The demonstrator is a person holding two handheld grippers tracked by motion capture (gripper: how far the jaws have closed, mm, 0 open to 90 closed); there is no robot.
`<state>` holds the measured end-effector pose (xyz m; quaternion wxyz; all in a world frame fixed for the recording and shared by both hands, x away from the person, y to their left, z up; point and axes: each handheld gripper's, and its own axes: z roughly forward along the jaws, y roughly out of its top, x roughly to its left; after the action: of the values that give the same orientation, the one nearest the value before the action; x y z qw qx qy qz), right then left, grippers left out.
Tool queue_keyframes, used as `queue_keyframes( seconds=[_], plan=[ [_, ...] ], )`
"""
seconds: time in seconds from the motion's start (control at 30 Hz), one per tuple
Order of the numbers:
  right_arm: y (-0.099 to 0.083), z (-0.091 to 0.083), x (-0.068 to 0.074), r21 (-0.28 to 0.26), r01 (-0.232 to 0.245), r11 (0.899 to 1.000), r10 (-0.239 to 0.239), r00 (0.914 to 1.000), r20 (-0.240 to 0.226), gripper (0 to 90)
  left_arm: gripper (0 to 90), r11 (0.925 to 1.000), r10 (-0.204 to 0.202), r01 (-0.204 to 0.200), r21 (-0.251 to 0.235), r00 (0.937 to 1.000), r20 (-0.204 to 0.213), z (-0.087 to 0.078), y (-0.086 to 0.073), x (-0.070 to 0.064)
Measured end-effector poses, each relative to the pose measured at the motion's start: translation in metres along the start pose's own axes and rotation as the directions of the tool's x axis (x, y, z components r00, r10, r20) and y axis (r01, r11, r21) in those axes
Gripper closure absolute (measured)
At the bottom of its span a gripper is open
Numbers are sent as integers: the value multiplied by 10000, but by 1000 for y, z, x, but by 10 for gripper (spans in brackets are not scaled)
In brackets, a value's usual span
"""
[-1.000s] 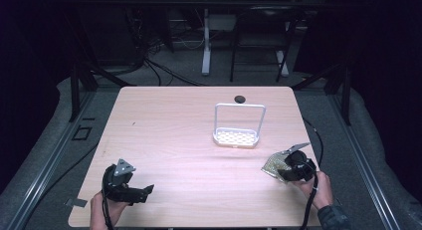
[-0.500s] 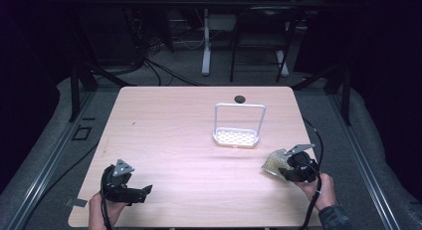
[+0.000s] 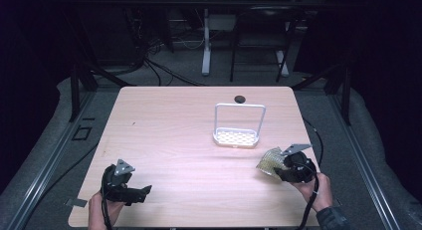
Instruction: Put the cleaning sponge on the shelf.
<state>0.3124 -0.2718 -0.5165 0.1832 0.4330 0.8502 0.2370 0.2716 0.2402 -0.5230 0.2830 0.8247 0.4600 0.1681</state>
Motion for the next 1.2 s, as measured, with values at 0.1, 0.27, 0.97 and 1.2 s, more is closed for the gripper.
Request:
queue_keyframes(
  seconds=[0.1, 0.27, 0.97, 1.2],
  plan=[
    [2, 0, 3, -67, 61, 10000, -61, 10000, -68, 561, 69, 10000, -26, 26, 66, 10000, -13, 1, 0, 0],
    [10, -5, 9, -470, 175, 9987, -182, 9997, -143, 561, 72, 9998, -145, 144, 128, 9999, 61, 3, 0, 3],
    [34, -5, 29, -1030, 741, 9919, -768, 9968, -224, 557, 80, 9999, -120, 118, 47, 9995, 304, 3, 1, 4],
    [39, -3, 33, -1042, 889, 9906, -915, 9956, -209, 556, 80, 10000, 26, -29, 76, 9994, 354, 4, 2, 3]
  ],
)
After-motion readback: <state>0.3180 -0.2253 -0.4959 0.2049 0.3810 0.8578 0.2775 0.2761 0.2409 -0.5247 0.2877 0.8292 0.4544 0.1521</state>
